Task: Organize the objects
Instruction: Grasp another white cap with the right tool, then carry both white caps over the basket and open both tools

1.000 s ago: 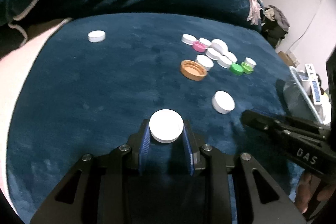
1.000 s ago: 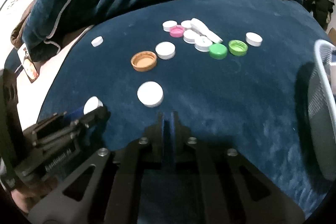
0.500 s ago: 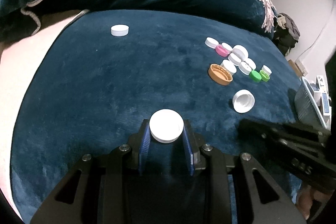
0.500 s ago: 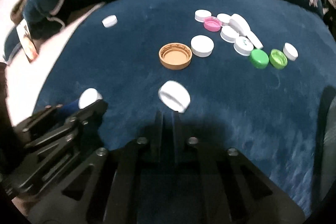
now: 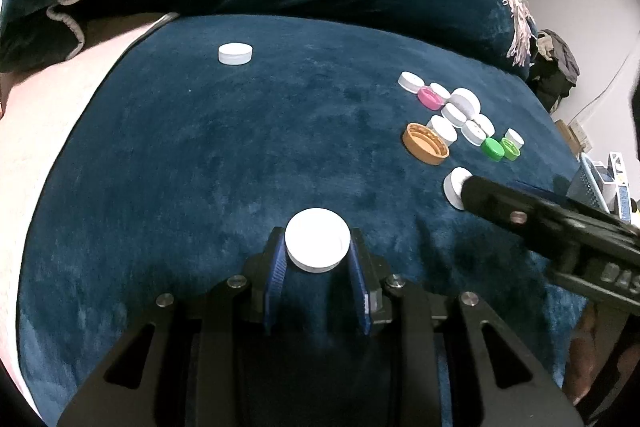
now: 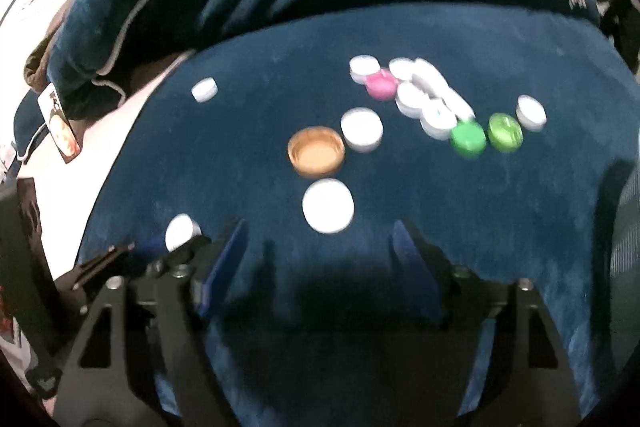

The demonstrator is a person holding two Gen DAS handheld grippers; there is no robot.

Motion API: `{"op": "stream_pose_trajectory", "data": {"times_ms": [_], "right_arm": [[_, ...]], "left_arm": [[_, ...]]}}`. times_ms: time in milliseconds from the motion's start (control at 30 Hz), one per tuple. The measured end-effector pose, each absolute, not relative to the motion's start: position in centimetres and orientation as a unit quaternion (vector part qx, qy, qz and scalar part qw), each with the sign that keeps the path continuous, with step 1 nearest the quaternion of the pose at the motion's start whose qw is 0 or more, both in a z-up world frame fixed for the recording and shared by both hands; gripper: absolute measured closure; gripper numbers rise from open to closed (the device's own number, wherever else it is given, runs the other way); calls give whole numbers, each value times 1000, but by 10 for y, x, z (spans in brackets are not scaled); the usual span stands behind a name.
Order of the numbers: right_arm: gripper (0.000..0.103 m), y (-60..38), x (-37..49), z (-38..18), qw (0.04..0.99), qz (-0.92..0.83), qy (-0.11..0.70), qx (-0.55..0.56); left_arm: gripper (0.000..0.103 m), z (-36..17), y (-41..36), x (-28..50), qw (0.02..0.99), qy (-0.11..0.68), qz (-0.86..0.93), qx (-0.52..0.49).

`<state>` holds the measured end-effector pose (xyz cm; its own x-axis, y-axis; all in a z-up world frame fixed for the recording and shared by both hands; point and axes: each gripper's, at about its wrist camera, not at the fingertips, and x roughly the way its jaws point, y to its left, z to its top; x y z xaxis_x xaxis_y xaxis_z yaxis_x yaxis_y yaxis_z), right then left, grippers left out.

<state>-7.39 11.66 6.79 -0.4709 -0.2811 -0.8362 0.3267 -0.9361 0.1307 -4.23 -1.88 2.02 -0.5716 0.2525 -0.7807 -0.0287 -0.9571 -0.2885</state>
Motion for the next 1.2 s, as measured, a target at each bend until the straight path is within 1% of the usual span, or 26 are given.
{"op": "stream_pose_trajectory", "data": {"times_ms": [100, 167, 267, 333, 433, 700, 1000, 1100, 1200], "right_arm": [[30, 106, -88, 56, 181, -844, 45, 502], [74, 104, -93, 45, 175, -832, 55, 524], [73, 114, -77, 53, 188, -842, 34, 505], [73, 120, -64, 56, 199, -838, 8, 508], [73, 128, -49, 60, 202, -835, -5, 511], [73, 177, -34, 102, 153, -869, -64, 466], [72, 242, 4, 160, 94, -909, -112, 391], [72, 279, 20, 179, 47, -919, -141, 366], [72, 326, 39, 199, -15, -922, -187, 340]], "left_arm": [[71, 20, -19, -45, 79, -122, 878, -456], [71, 19, -19, -45, 78, -122, 878, -456], [71, 20, -20, -46, 76, -126, 877, -457], [72, 21, -19, -46, 72, -132, 877, -457], [72, 28, -17, -46, 86, -153, 876, -449], [72, 64, 11, -44, 123, -122, 891, -419], [72, 136, 79, -31, 244, -64, 897, -362], [72, 163, 112, -25, 297, -43, 890, -343], [72, 193, 152, -21, 353, -26, 880, -318]]}}
